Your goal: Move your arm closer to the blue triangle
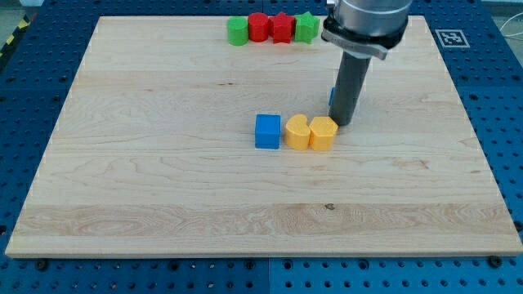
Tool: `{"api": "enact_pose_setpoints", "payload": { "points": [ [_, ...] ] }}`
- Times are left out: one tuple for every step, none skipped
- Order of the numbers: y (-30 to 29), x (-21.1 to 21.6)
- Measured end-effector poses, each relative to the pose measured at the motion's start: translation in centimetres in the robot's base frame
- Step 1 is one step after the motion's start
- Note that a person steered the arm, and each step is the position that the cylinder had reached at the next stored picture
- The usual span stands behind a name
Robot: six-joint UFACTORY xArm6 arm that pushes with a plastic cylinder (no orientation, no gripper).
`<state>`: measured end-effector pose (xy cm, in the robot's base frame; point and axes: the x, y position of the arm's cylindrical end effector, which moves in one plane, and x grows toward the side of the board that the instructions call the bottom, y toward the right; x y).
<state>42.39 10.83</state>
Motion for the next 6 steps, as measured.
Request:
{"api": "enact_pose_setpoints", "payload": {
  "points": [
    [-0.7, -1.2],
    [-2.6, -1.3],
    [-2.9, -3.7],
    [-2.4, -5.9],
    [-0.9, -6.9],
    [1.3, -6.9]
  ]
}}
